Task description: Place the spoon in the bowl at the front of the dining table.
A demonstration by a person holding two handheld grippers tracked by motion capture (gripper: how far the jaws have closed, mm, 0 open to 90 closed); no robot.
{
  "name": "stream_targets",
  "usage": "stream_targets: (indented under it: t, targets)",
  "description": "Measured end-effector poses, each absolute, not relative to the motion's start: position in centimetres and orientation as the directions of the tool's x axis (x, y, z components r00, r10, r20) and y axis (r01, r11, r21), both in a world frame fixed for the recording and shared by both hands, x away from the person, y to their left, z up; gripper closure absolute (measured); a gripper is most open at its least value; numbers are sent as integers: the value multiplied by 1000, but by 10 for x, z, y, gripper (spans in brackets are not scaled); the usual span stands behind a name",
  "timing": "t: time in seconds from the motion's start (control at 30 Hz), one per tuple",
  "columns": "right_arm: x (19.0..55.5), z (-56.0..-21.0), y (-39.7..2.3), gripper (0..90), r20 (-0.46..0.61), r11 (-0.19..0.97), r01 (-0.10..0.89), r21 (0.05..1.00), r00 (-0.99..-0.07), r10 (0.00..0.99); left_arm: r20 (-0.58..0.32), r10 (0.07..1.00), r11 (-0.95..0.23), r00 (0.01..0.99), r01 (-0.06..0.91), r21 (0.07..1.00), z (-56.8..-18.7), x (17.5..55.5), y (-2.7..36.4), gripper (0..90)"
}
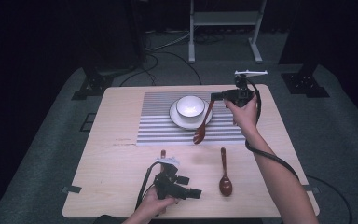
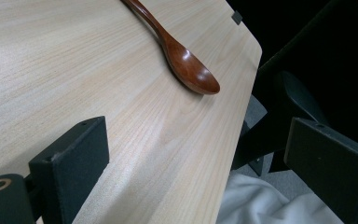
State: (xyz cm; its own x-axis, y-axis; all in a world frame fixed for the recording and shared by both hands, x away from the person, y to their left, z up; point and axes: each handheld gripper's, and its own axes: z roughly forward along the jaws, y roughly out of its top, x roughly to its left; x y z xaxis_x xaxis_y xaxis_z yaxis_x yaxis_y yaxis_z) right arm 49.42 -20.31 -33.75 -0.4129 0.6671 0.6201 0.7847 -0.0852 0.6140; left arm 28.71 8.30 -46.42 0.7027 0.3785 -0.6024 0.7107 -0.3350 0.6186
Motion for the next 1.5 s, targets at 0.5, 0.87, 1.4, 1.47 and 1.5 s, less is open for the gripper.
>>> stream_targets:
  t: [0.5, 0.87, 1.4, 1.47, 1.5]
  targets:
    - [520, -326, -197, 832, 612, -171, 758, 630, -348, 710, -605, 375, -331, 702, 711, 620, -464, 286, 83, 53]
    - [534, -323, -193, 833, 599, -199, 746, 636, -315, 736, -609, 375, -320, 699, 714, 623, -463, 286, 86, 53]
    - [548, -330, -180, 833, 588, -230, 734, 639, -273, 761, -607, 376, -307, 700, 713, 631, -460, 287, 91, 53]
    - [548, -330, -180, 833, 590, -244, 726, 643, -266, 763, -608, 377, -303, 699, 713, 632, -460, 287, 91, 53]
    - [548, -330, -181, 833, 589, -251, 719, 648, -264, 764, -608, 377, -304, 699, 713, 632, -460, 287, 92, 53]
